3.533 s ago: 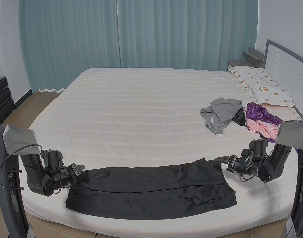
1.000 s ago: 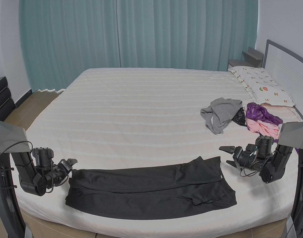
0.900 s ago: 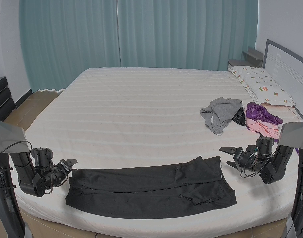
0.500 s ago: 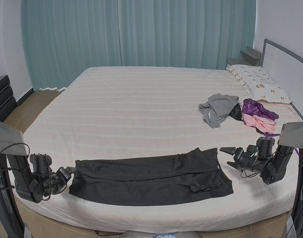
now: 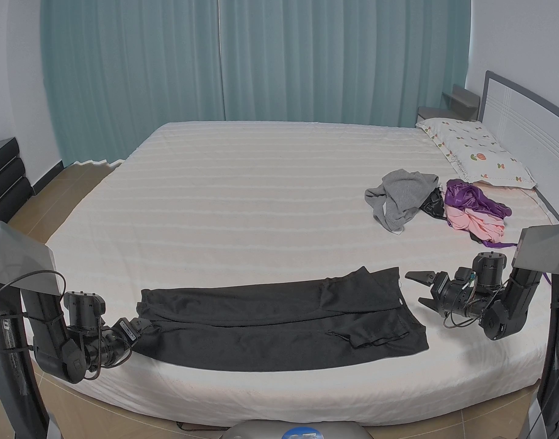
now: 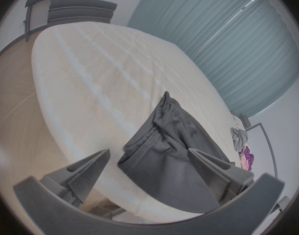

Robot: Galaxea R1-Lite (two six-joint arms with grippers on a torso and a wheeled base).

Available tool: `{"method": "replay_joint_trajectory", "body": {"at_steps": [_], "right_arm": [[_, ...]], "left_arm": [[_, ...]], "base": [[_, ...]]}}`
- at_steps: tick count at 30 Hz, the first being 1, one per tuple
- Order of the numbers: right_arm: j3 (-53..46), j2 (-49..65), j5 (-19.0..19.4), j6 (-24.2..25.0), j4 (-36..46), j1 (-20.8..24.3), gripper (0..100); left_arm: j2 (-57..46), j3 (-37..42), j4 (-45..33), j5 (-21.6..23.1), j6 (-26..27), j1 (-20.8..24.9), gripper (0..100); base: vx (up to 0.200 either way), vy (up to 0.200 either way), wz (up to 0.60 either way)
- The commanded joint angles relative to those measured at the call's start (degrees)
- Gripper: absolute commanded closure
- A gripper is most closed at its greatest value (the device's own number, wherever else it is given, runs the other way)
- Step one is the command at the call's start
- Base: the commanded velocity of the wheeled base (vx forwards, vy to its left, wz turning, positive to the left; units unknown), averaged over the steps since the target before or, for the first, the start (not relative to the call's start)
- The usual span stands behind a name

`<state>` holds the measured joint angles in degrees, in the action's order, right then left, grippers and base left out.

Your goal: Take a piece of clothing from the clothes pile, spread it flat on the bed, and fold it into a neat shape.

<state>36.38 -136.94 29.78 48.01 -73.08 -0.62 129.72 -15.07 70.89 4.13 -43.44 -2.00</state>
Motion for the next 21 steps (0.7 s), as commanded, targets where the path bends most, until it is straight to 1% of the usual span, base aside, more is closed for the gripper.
{"method": "replay_joint_trajectory", "body": {"at_steps": [1,2,4,5,6,9,12,14,21], "right_arm": [[0.0,-0.1,0.0,0.0,0.0,0.1,0],[0.0,-0.1,0.0,0.0,0.0,0.1,0],[0.0,-0.1,0.0,-0.1,0.0,0.1,0],[0.0,-0.1,0.0,-0.1,0.0,0.1,0],[0.0,-0.1,0.0,-0.1,0.0,0.1,0],[0.0,-0.2,0.0,-0.2,0.0,0.1,0],[0.0,-0.4,-0.1,-0.3,0.0,0.1,0],[0.0,-0.4,-0.1,-0.3,0.0,0.2,0],[-0.1,-0.4,-0.1,-0.3,-0.1,0.2,0]], "left_arm": [[4.0,-0.8,3.2,-1.3,1.1,0.7,0],[4.0,-0.9,3.5,-1.4,1.2,0.7,0],[7.6,-1.8,8.3,-3.4,3.9,0.7,0],[8.0,-1.7,8.8,-3.9,4.1,0.8,100],[8.7,-1.0,10.2,-5.0,4.7,1.0,100],[8.9,-0.3,10.6,-5.8,4.7,1.6,100],[8.9,2.1,10.7,-8.8,4.8,1.6,100],[8.8,2.9,10.7,-10.0,4.8,1.2,100],[6.8,5.4,10.8,-10.5,4.7,1.4,100]], "base": [[0.0,0.0,0.0],[0.0,0.0,0.0],[0.0,0.0,0.0],[0.0,0.0,0.0],[0.0,0.0,0.0],[0.0,0.0,0.0],[0.0,0.0,0.0],[0.0,0.0,0.0],[0.0,0.0,0.0]]}}
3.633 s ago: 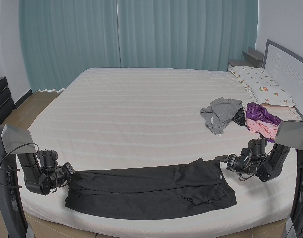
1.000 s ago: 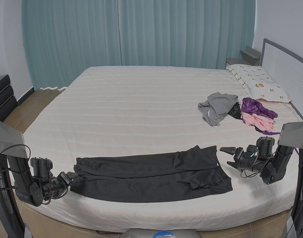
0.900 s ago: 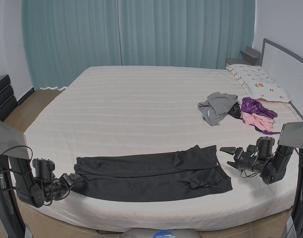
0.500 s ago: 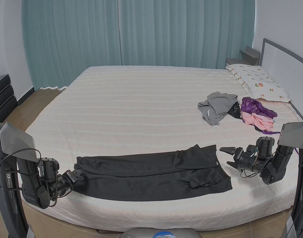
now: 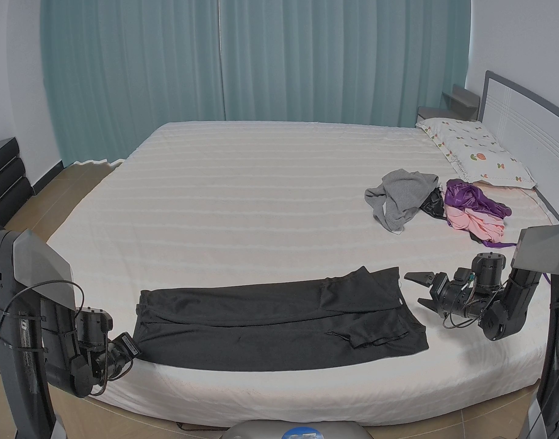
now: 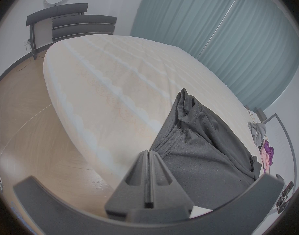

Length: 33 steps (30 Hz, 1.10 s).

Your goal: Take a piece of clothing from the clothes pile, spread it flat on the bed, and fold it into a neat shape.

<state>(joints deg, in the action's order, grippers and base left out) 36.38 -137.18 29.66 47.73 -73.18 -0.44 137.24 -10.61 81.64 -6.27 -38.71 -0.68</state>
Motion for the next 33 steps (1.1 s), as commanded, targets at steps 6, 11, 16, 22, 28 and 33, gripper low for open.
{"method": "replay_joint_trajectory", "body": {"at_steps": [6,11,16,22,28,33], "right_arm": [[-0.1,-0.2,0.0,-0.1,0.0,0.0,0],[-0.1,-0.2,0.0,-0.1,0.0,0.0,0],[-0.1,-0.2,0.0,-0.1,0.0,0.0,0],[-0.1,-0.2,0.0,-0.2,0.1,0.0,0],[0.0,-0.2,0.0,0.0,0.1,0.1,0],[0.1,-0.2,0.0,-0.1,0.1,0.2,0]], "left_arm": [[-2.5,2.2,-0.1,-0.2,0.0,-0.1,100],[-3.9,3.3,-0.1,-0.3,0.0,0.2,0],[-3.6,3.2,-0.1,0.4,-0.4,0.1,0],[-6.5,1.8,-0.1,0.8,-2.1,-0.5,0],[-10.9,-2.9,-0.4,7.2,-7.6,-0.5,0],[-8.1,-13.0,-5.6,7.8,-8.7,-0.2,0]], "base": [[0.0,0.0,0.0],[0.0,0.0,0.0],[0.0,0.0,0.0],[0.0,0.0,0.0],[0.0,0.0,0.0],[0.0,0.0,0.0]]}}
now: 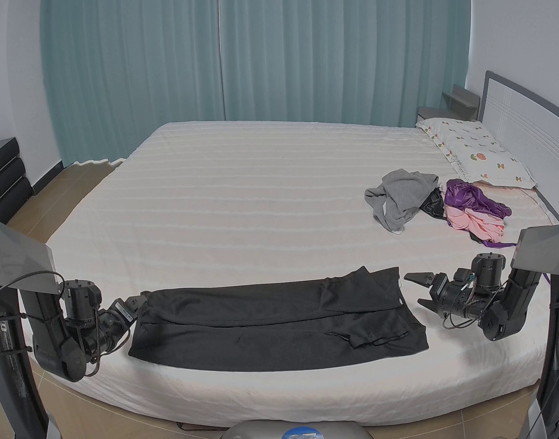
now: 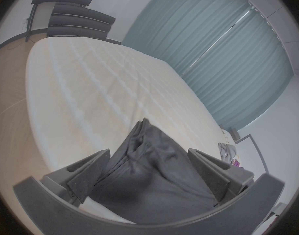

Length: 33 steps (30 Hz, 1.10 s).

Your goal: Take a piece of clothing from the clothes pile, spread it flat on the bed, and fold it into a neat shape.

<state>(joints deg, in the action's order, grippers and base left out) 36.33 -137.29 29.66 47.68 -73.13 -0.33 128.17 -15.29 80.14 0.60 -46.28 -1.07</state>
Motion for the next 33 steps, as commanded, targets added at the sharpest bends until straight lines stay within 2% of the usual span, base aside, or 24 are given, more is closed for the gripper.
{"method": "replay_joint_trajectory", "body": {"at_steps": [1,2,3,5,7,13,14,18,21,24,29,33], "right_arm": [[0.1,-0.1,0.0,0.0,0.0,0.1,0],[0.1,-0.1,0.0,0.0,0.0,0.1,0],[0.1,-0.1,0.0,0.0,0.0,0.1,0],[0.1,-0.2,0.0,-0.1,0.0,0.1,0],[0.1,-0.3,-0.1,-0.2,0.0,0.2,0],[0.2,-0.5,-0.1,-0.2,0.0,0.2,0],[0.2,-0.5,-0.1,-0.2,0.0,0.2,0],[0.3,-0.3,-0.1,-0.2,0.1,0.2,0],[0.1,0.6,-0.8,-0.1,1.0,0.6,0],[-0.1,3.3,-6.1,0.0,1.3,1.7,0],[-1.7,6.9,-7.6,0.3,4.8,3.8,0],[-0.8,9.8,-9.8,1.3,11.6,6.2,0]], "left_arm": [[1.2,-9.8,-5.5,1.0,-1.1,0.2,0],[1.8,-13.3,-9.0,0.9,-1.1,0.2,0],[1.8,-13.3,-9.0,0.9,-1.1,0.2,0],[4.0,-20.2,-16.9,0.9,-1.1,0.4,0],[4.6,-22.9,-21.0,0.8,-0.9,0.4,0],[4.7,-23.5,-24.1,0.8,-0.8,1.0,0],[4.7,-23.5,-24.1,0.8,-0.8,1.0,100],[4.6,-23.3,-23.9,0.7,-0.8,0.9,100],[4.3,-22.2,-24.2,-0.9,-0.8,1.0,100],[3.8,-20.8,-24.1,-3.9,-0.7,0.8,100],[2.3,-20.6,-23.8,-4.5,-1.0,0.6,100],[0.9,-20.5,-23.7,-4.6,-1.9,0.7,100]], "base": [[0.0,0.0,0.0],[0.0,0.0,0.0],[0.0,0.0,0.0],[0.0,0.0,0.0],[0.0,0.0,0.0],[0.0,0.0,0.0],[0.0,0.0,0.0],[0.0,0.0,0.0],[0.0,0.0,0.0],[0.0,0.0,0.0],[0.0,0.0,0.0],[0.0,0.0,0.0]]}}
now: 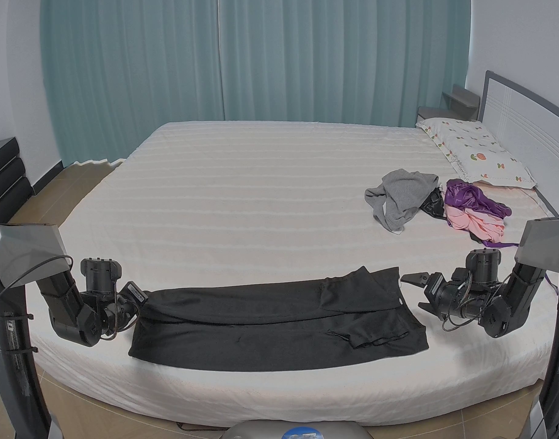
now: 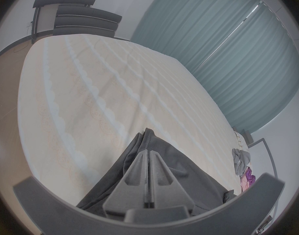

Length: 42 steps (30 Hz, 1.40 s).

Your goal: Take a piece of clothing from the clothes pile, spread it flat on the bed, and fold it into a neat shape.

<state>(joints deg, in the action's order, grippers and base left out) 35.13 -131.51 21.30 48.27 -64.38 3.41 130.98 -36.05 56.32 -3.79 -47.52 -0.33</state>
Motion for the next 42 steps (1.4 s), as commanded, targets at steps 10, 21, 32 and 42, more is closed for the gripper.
{"method": "replay_joint_trajectory", "body": {"at_steps": [10,21,32,42], "right_arm": [[6.0,0.1,-5.9,1.6,10.1,6.4,0],[12.9,-3.0,-8.3,-0.3,18.1,5.7,0],[16.5,-5.2,-9.3,-0.5,18.6,6.2,0],[19.0,-6.6,-9.4,-1.1,21.9,6.3,0]], "left_arm": [[-1.7,0.2,0.1,-0.1,-1.1,0.2,100],[-2.0,0.2,0.1,-0.1,-1.5,0.2,100],[-1.9,0.1,0.1,0.0,-1.5,0.2,100],[-2.0,0.2,0.1,0.0,-1.5,0.2,100]], "base": [[0.0,0.0,0.0],[0.0,0.0,0.0],[0.0,0.0,0.0],[0.0,0.0,0.0]]}}
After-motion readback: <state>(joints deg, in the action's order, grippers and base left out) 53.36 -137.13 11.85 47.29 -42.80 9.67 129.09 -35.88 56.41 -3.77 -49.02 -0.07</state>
